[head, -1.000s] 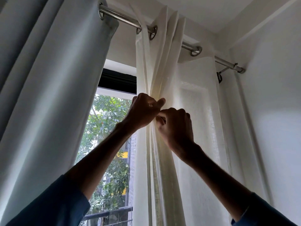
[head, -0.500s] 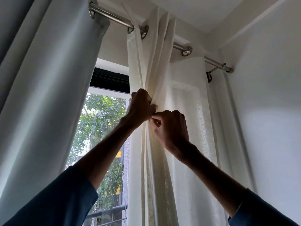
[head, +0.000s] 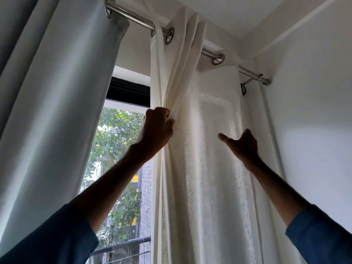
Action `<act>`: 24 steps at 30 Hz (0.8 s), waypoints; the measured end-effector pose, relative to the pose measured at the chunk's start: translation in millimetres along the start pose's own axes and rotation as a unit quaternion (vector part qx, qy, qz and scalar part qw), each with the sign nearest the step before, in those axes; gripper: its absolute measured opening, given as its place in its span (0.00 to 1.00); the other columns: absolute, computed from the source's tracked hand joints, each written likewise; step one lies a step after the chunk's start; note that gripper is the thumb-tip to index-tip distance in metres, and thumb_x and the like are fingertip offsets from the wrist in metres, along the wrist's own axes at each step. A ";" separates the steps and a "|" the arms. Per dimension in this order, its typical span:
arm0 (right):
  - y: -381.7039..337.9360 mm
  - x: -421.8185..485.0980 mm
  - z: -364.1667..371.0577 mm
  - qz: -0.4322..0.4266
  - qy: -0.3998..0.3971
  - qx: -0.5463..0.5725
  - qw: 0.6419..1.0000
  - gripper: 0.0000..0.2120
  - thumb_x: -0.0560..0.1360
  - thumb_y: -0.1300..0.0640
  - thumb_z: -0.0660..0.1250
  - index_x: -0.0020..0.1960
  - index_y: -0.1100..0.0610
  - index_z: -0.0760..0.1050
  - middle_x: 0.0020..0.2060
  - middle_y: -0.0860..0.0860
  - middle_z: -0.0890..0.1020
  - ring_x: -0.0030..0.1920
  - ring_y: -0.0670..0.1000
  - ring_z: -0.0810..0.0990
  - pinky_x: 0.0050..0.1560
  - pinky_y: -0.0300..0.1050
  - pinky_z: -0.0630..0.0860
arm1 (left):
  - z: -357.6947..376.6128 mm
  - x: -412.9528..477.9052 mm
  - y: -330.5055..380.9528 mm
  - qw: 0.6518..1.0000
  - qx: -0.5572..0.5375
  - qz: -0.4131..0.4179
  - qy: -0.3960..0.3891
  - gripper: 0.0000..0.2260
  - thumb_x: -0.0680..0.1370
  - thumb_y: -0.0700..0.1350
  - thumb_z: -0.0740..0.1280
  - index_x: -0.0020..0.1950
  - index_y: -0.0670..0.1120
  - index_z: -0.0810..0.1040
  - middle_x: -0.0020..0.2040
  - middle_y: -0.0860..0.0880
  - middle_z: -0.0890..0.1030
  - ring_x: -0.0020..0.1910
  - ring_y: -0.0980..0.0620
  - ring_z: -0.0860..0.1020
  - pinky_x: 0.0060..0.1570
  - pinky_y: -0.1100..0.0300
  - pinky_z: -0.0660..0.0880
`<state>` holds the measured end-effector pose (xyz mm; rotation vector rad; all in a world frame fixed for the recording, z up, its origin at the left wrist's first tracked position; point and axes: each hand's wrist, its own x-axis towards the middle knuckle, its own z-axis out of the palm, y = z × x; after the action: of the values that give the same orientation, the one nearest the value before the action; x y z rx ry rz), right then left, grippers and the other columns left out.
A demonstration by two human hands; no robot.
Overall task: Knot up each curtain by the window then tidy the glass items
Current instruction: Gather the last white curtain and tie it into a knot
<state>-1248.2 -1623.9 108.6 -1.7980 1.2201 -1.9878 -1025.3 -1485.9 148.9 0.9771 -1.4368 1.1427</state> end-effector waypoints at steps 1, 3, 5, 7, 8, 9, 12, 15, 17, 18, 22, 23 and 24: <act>-0.1 1.5 1.7 0.014 -0.034 0.040 0.999 0.43 0.70 0.37 0.74 0.70 0.65 0.65 0.68 0.60 0.72 0.69 0.60 0.70 0.60 0.50 0.69 | 0.2 -0.2 0.2 1.000 -0.003 0.004 0.001 0.23 0.75 0.39 0.67 0.29 0.51 0.54 0.27 0.54 0.55 0.29 0.50 0.55 0.39 0.47 0.71; -1.4 1.1 7.9 -0.006 -0.055 0.054 0.997 0.40 0.71 0.39 0.74 0.70 0.65 0.67 0.66 0.59 0.75 0.67 0.58 0.72 0.60 0.48 0.71 | 0.2 0.1 -1.3 1.000 -0.008 0.010 0.002 0.23 0.75 0.39 0.67 0.29 0.51 0.55 0.28 0.54 0.55 0.31 0.49 0.57 0.41 0.47 0.71; -4.3 0.3 16.0 -0.063 -0.011 0.013 0.998 0.25 0.74 0.46 0.73 0.61 0.64 0.76 0.54 0.58 0.81 0.61 0.59 0.77 0.58 0.50 0.74 | -0.5 0.2 -3.2 1.000 -0.005 0.013 0.000 0.23 0.75 0.40 0.67 0.29 0.51 0.55 0.28 0.54 0.56 0.32 0.48 0.57 0.44 0.47 0.71; -11.2 -3.5 21.8 -0.116 0.046 -0.025 0.992 0.11 0.75 0.59 0.68 0.35 0.60 0.71 0.31 0.54 0.74 0.41 0.60 0.78 0.43 0.48 0.71 | -2.4 0.1 -5.9 1.000 -0.004 0.015 -0.006 0.23 0.75 0.39 0.67 0.29 0.51 0.55 0.28 0.52 0.55 0.32 0.44 0.59 0.45 0.46 0.71; -17.2 -5.7 24.6 -0.141 0.065 -0.032 0.987 0.17 0.73 0.63 0.65 0.30 0.57 0.62 0.25 0.51 0.66 0.32 0.57 0.72 0.37 0.46 0.66 | -4.2 0.2 -6.3 1.000 -0.002 0.017 -0.009 0.23 0.74 0.39 0.67 0.29 0.51 0.54 0.27 0.49 0.55 0.31 0.40 0.60 0.44 0.46 0.72; -26.6 -11.4 26.4 -0.168 0.070 -0.027 0.983 0.19 0.72 0.66 0.63 0.29 0.57 0.57 0.24 0.50 0.61 0.28 0.53 0.66 0.34 0.45 0.60 | -6.0 0.0 -6.8 1.000 -0.001 0.021 -0.013 0.24 0.74 0.38 0.67 0.28 0.51 0.54 0.27 0.48 0.56 0.30 0.36 0.62 0.43 0.46 0.73; -70.7 -31.1 33.1 -0.263 0.061 0.009 0.963 0.19 0.69 0.67 0.63 0.28 0.57 0.56 0.22 0.50 0.59 0.24 0.48 0.59 0.29 0.50 0.56 | -6.9 1.2 -10.9 0.999 0.007 0.019 -0.032 0.22 0.72 0.37 0.67 0.27 0.47 0.56 0.26 0.50 0.56 0.26 0.48 0.57 0.39 0.45 0.73; -125.2 -55.5 42.3 -0.372 0.044 0.077 0.924 0.17 0.66 0.66 0.65 0.28 0.55 0.58 0.23 0.53 0.61 0.28 0.49 0.60 0.29 0.49 0.56 | -9.5 1.3 -7.0 0.998 0.023 0.022 -0.052 0.17 0.72 0.38 0.66 0.28 0.45 0.60 0.26 0.49 0.64 0.28 0.43 0.65 0.39 0.49 0.70; -152.5 -75.6 50.6 -0.428 0.025 0.040 0.903 0.13 0.66 0.63 0.65 0.29 0.54 0.63 0.24 0.57 0.69 0.31 0.52 0.59 0.34 0.46 0.55 | -13.6 0.7 -12.2 0.998 0.045 0.012 -0.050 0.10 0.70 0.43 0.62 0.29 0.42 0.70 0.28 0.40 0.74 0.33 0.36 0.76 0.34 0.55 0.61; -159.9 -83.2 53.1 -0.443 0.021 0.031 0.896 0.12 0.67 0.63 0.65 0.29 0.55 0.65 0.24 0.55 0.69 0.31 0.53 0.58 0.34 0.46 0.56 | -17.0 0.5 -19.9 0.998 0.045 -0.009 -0.038 0.10 0.70 0.44 0.61 0.30 0.41 0.73 0.29 0.37 0.77 0.35 0.36 0.79 0.34 0.56 0.61; -145.2 -87.7 58.2 -0.461 0.017 0.035 0.887 0.14 0.66 0.65 0.63 0.27 0.57 0.61 0.21 0.52 0.59 0.24 0.51 0.59 0.28 0.47 0.60 | -22.1 -7.4 -50.7 0.998 0.013 -0.061 -0.022 0.08 0.71 0.45 0.65 0.38 0.41 0.79 0.35 0.42 0.80 0.40 0.40 0.82 0.45 0.53 0.76; -136.9 -87.6 59.3 -0.452 0.021 0.022 0.892 0.16 0.67 0.66 0.63 0.27 0.57 0.60 0.22 0.51 0.58 0.25 0.52 0.59 0.29 0.46 0.59 | -23.3 -7.9 -50.7 0.998 0.022 -0.050 -0.028 0.09 0.71 0.45 0.65 0.39 0.41 0.81 0.35 0.43 0.81 0.38 0.41 0.82 0.46 0.53 0.77; -128.3 -87.2 61.2 -0.434 0.022 0.013 0.901 0.18 0.68 0.67 0.64 0.27 0.56 0.58 0.22 0.51 0.57 0.27 0.53 0.57 0.30 0.45 0.59 | -25.2 -7.4 -47.1 0.998 0.028 -0.035 -0.034 0.08 0.70 0.45 0.66 0.38 0.41 0.81 0.33 0.43 0.79 0.35 0.41 0.80 0.43 0.53 0.76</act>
<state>-1124.9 -1513.2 126.0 -2.5759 0.3677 -2.4194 -973.3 -1471.8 149.9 1.1058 -1.4206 1.1130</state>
